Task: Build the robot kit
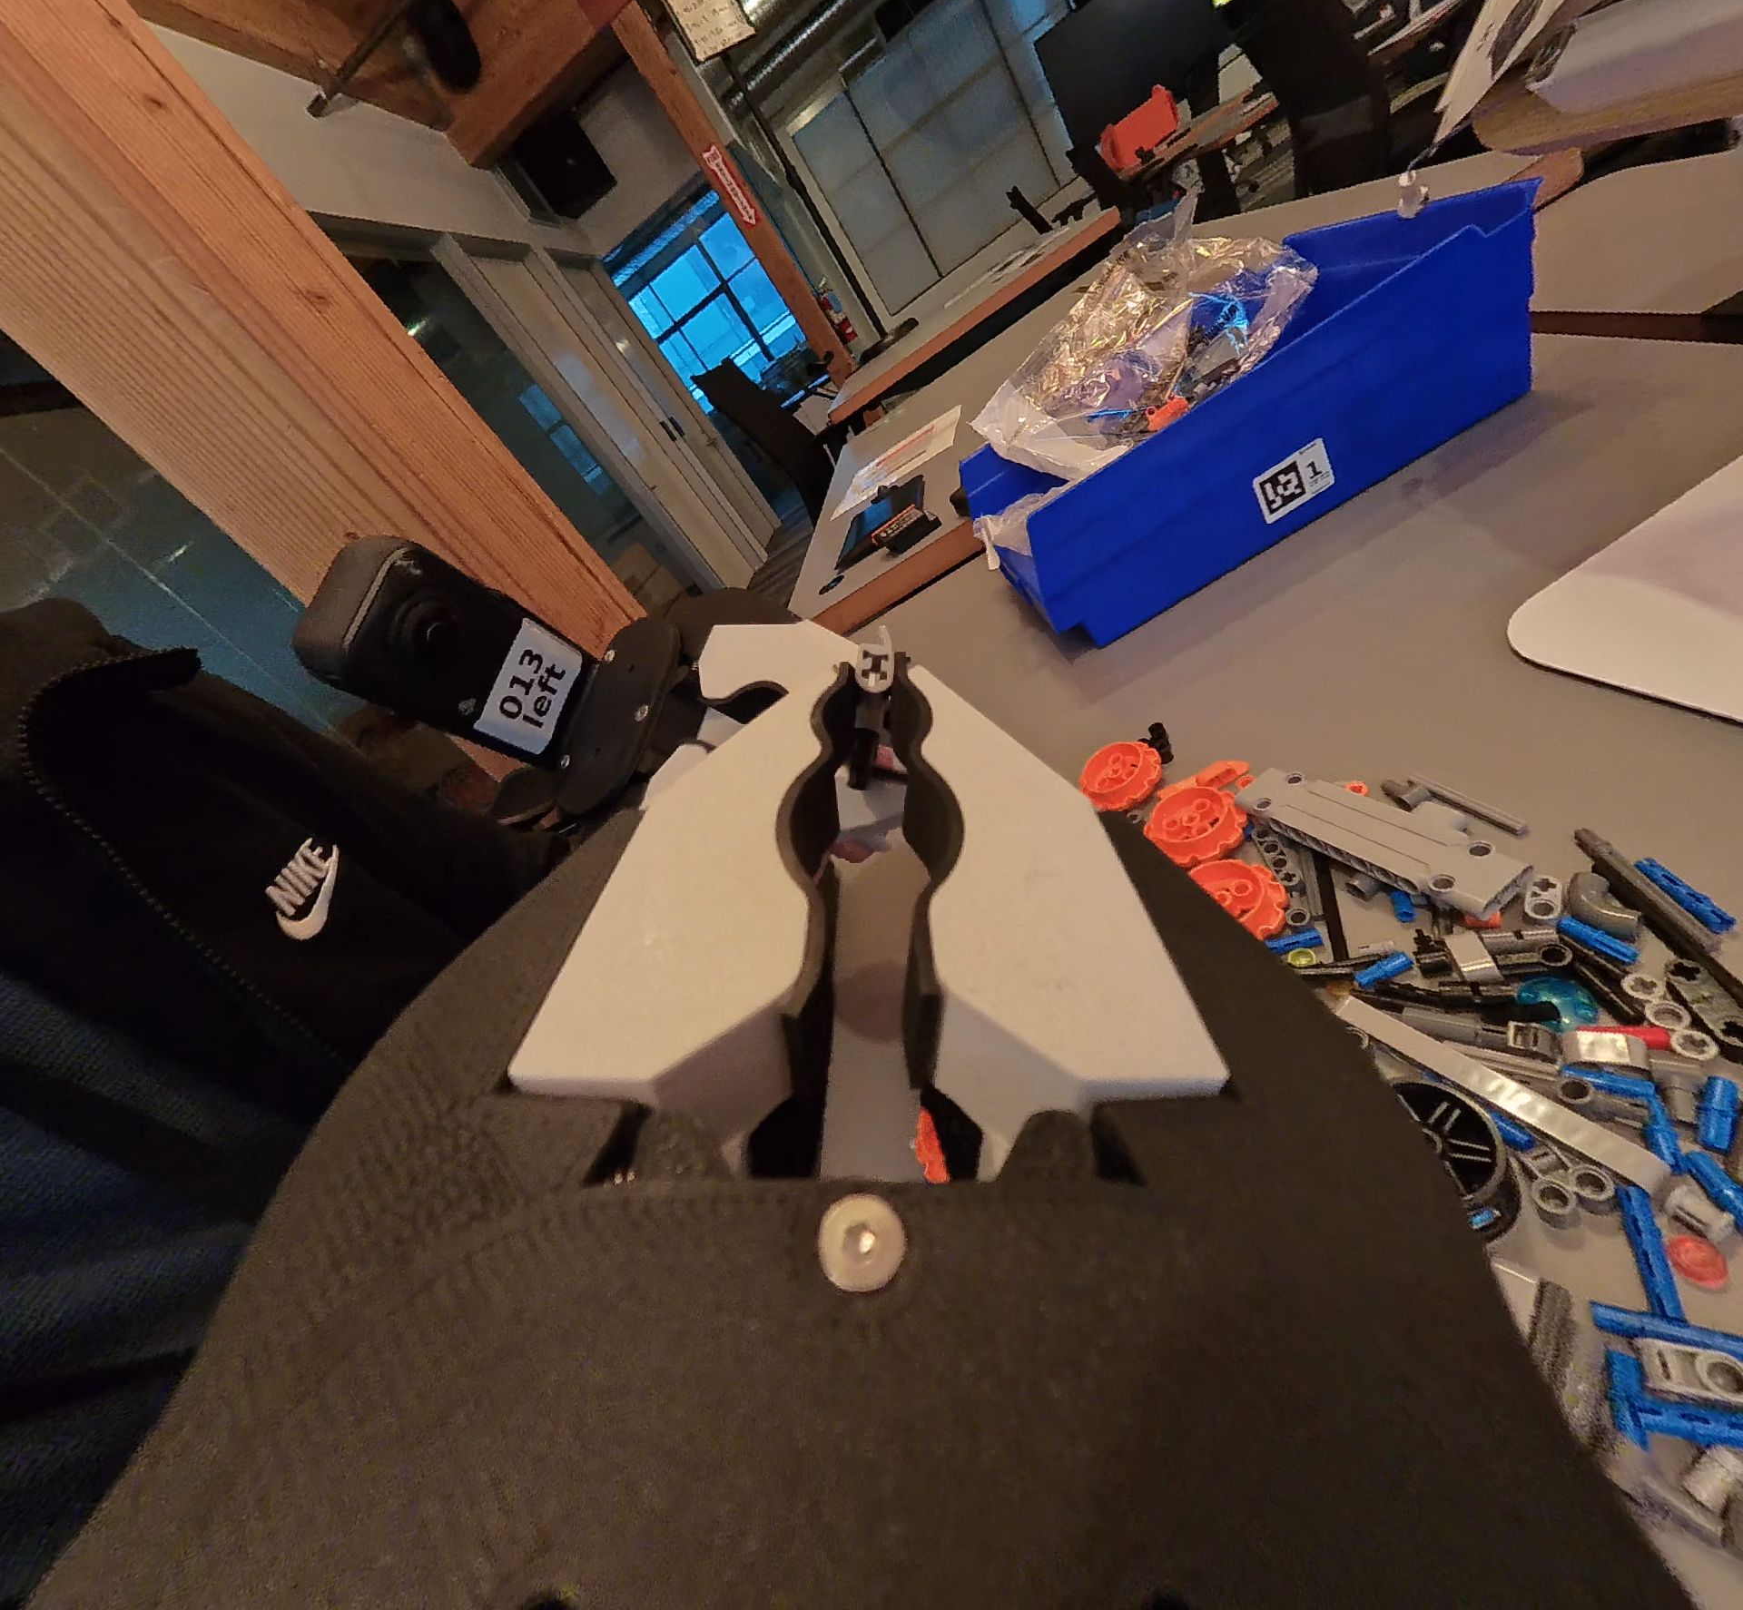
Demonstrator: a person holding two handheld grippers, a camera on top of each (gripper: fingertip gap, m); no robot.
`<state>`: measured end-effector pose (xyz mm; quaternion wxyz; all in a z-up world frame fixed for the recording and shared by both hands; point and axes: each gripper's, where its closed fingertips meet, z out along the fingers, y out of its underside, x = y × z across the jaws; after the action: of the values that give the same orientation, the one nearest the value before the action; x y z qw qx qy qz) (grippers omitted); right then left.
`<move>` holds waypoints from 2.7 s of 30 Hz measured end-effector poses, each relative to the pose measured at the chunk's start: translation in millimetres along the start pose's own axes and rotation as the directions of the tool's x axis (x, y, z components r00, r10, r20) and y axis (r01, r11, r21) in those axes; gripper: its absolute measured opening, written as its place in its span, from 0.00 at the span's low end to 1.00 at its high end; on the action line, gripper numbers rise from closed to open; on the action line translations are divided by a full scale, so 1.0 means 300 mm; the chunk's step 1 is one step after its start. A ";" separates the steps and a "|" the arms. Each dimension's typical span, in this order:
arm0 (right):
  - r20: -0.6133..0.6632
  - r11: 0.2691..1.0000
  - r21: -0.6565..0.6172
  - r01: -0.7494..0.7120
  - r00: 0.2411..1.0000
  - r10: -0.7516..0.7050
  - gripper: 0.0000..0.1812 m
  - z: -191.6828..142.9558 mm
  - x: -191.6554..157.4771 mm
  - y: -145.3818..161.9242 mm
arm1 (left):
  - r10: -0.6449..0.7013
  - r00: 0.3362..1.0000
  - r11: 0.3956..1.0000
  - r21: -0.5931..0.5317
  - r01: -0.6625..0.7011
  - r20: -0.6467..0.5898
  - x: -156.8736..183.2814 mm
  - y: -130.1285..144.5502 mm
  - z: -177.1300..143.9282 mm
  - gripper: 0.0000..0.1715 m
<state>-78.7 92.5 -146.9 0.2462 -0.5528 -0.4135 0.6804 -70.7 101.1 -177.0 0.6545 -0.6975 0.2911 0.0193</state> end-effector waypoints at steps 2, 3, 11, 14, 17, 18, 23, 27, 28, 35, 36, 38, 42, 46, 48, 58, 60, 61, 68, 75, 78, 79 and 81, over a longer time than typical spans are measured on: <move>-0.006 1.000 0.010 -0.010 1.000 0.010 0.02 -0.008 0.012 -0.004 | -0.009 1.000 1.000 0.007 0.009 -0.011 0.005 0.001 0.007 0.20; 0.000 1.000 0.011 -0.015 1.000 0.015 0.02 -0.010 0.013 -0.005 | -0.007 1.000 1.000 -0.002 0.007 -0.015 0.008 0.006 0.013 0.23; -0.018 0.998 -0.052 0.040 0.999 -0.041 0.02 0.007 0.009 0.027 | 0.010 1.000 1.000 -0.004 -0.010 -0.020 0.012 0.005 0.009 0.12; -0.020 0.996 -0.065 0.054 0.998 -0.055 0.02 0.009 0.006 0.031 | 0.013 1.000 1.000 -0.016 -0.013 -0.016 0.011 0.008 0.004 0.11; -0.020 0.996 -0.067 0.055 0.998 -0.056 0.02 0.011 0.004 0.032 | 0.006 1.000 1.000 -0.021 -0.006 -0.020 0.009 0.010 0.002 0.11; -0.020 0.997 -0.066 0.044 0.999 -0.046 0.02 0.011 0.007 0.033 | 0.001 1.000 1.000 -0.024 -0.001 -0.024 0.009 0.012 0.003 0.11; -0.007 0.999 -0.045 -0.030 1.000 0.030 0.02 0.011 0.024 0.034 | -0.047 0.997 0.999 -0.018 0.046 -0.065 0.015 0.018 0.010 0.12; -0.012 0.999 -0.025 -0.041 0.999 0.041 0.03 -0.006 0.035 0.019 | -0.060 0.996 0.998 -0.029 0.058 -0.070 0.011 0.032 0.014 0.11; -0.015 0.999 -0.019 -0.043 0.999 0.042 0.04 -0.014 0.038 0.012 | -0.072 0.994 0.997 -0.028 0.070 -0.078 0.012 0.033 0.015 0.11; -0.029 0.996 -0.076 -0.040 0.999 0.038 0.03 -0.007 0.047 0.043 | -0.071 0.993 0.997 -0.049 0.066 -0.096 0.021 0.048 0.022 0.11; -0.030 0.996 -0.081 -0.039 0.999 0.036 0.03 -0.006 0.047 0.046 | -0.072 0.992 0.996 -0.052 0.067 -0.100 0.023 0.051 0.022 0.11; -0.031 0.996 -0.082 -0.037 0.999 0.035 0.02 -0.007 0.048 0.046 | -0.062 0.994 0.997 -0.053 0.058 -0.094 0.021 0.051 0.022 0.11; -0.015 0.996 -0.073 -0.051 0.999 0.050 0.02 -0.008 0.041 0.041 | -0.019 0.997 0.999 -0.044 0.016 -0.069 0.017 0.042 0.019 0.12; -0.012 0.996 -0.070 -0.057 0.998 0.056 0.02 -0.010 0.040 0.040 | 0.030 0.999 0.998 -0.049 -0.032 -0.037 0.013 0.040 0.018 0.12; -0.015 0.996 -0.074 -0.050 0.999 0.049 0.02 -0.010 0.040 0.040 | 0.047 0.998 0.997 -0.055 -0.048 -0.030 0.013 0.040 0.017 0.12; -0.025 0.996 -0.085 -0.019 1.000 0.017 0.02 -0.007 0.034 0.046 | 0.096 0.995 0.990 -0.100 -0.095 0.001 0.008 0.047 0.010 0.11; -0.028 0.996 -0.083 -0.013 1.000 0.011 0.02 -0.005 0.033 0.046 | 0.101 0.995 0.989 -0.110 -0.099 0.009 0.005 0.049 0.009 0.10; -0.025 0.997 -0.081 -0.012 1.000 0.010 0.02 -0.005 0.031 0.044 | 0.104 0.995 0.989 -0.109 -0.101 0.014 0.004 0.046 0.008 0.10; 0.018 0.999 -0.027 -0.037 0.999 0.038 0.02 -0.012 0.019 0.016 | 0.136 0.990 0.990 -0.049 -0.133 0.049 -0.006 0.009 0.004 0.13; 0.230 0.998 0.027 0.060 0.971 -0.064 0.03 -0.036 -0.078 -0.009 | 0.229 0.969 0.971 0.040 -0.234 0.097 0.009 -0.067 -0.032 0.11; 0.289 0.991 0.041 0.125 0.948 -0.132 0.02 -0.050 -0.116 -0.007 | 0.302 0.944 0.948 0.067 -0.313 0.133 0.023 -0.098 -0.051 0.11; 0.305 0.988 0.047 0.148 0.940 -0.155 0.02 -0.054 -0.127 -0.007 | 0.318 0.937 0.941 0.074 -0.331 0.141 0.028 -0.107 -0.056 0.11; 0.325 0.983 0.058 0.175 0.927 -0.184 0.02 -0.060 -0.143 -0.006 | 0.350 0.923 0.928 0.079 -0.365 0.159 0.034 -0.119 -0.063 0.11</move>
<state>-50.2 64.8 -122.8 0.2424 -0.3878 -0.4882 0.7433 -53.5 78.8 -146.2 0.6955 -0.5933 0.3668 0.1725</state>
